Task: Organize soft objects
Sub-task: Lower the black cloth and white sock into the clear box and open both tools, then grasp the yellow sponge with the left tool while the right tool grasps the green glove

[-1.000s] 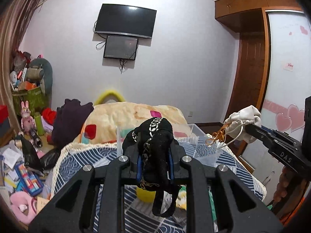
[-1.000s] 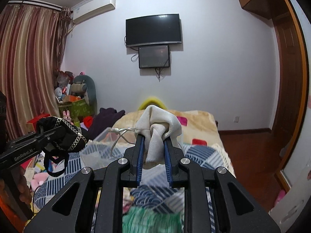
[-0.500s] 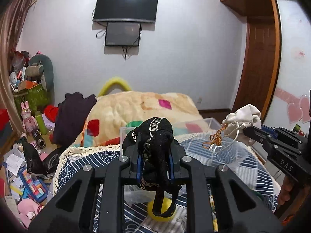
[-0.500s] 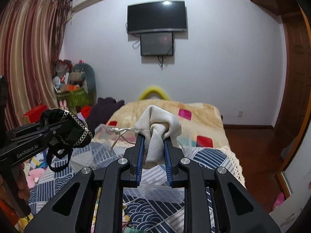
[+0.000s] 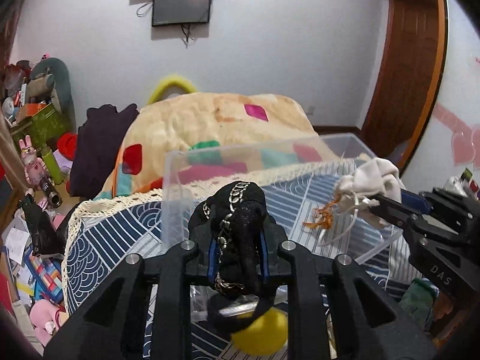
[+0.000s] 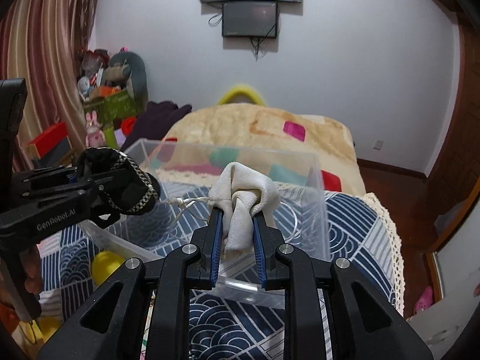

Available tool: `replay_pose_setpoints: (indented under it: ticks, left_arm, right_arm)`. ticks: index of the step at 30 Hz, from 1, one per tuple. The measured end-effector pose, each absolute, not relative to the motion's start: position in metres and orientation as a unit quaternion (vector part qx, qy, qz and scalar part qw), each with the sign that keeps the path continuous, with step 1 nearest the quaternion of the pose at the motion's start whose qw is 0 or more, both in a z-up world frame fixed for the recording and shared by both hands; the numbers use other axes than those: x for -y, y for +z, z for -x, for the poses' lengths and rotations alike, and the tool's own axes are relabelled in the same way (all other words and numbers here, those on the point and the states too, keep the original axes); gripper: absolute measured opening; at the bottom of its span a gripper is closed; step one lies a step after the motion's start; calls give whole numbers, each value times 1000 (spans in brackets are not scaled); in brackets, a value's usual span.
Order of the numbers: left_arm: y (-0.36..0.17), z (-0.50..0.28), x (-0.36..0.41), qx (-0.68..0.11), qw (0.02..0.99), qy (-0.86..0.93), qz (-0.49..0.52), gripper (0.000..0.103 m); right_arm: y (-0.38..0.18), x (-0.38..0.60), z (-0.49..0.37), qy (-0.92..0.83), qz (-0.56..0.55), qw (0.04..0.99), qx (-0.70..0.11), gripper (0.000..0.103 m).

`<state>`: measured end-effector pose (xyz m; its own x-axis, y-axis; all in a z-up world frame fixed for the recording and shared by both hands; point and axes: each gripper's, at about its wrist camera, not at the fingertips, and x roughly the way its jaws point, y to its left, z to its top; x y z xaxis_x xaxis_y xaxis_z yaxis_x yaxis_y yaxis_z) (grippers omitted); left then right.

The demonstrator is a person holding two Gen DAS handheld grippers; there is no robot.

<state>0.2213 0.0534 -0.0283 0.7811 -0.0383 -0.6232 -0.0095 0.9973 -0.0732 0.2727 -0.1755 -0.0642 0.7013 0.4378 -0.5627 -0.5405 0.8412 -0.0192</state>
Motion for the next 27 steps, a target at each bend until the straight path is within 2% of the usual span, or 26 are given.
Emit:
replay_pose_setpoints:
  ticks: [2, 5, 7, 12, 16, 18, 20, 22, 24, 27]
  left_arm:
    - [-32, -223, -53, -338, 940, -10, 37, 22]
    - [-35, -224, -51, -347, 937, -15, 41, 31]
    - [-34, -220, -50, -345, 938, -17, 39, 35]
    - [-19, -198, -41, -314, 949, -31, 18, 57]
    - [-4, -178, -36, -293, 955, -38, 12, 68]
    - [4, -169, -37, -281, 959, -36, 18, 75]
    - [12, -159, -37, -269, 963, -29, 21, 78]
    - [19, -151, -36, -257, 966, -23, 16, 84]
    - [26, -139, -35, -239, 971, -9, 10, 96]
    - [32, -121, -34, -217, 976, 4, 5, 101]
  right_arm:
    - [-66, 173, -276, 269, 100, 914, -287, 18]
    - [-71, 171, -276, 271, 113, 909, -297, 18]
    - [-71, 170, -276, 276, 116, 905, -302, 22]
    - [-64, 175, -272, 280, 106, 909, -291, 47]
    - [-54, 179, -263, 282, 101, 914, -274, 53]
    - [-46, 183, -255, 280, 100, 919, -257, 63]
    - [-39, 185, -247, 277, 98, 925, -240, 67]
    - [-31, 190, -238, 278, 95, 929, -223, 68]
    - [-25, 194, -233, 281, 89, 932, -212, 72]
    - [-18, 203, -222, 280, 79, 937, -193, 81]
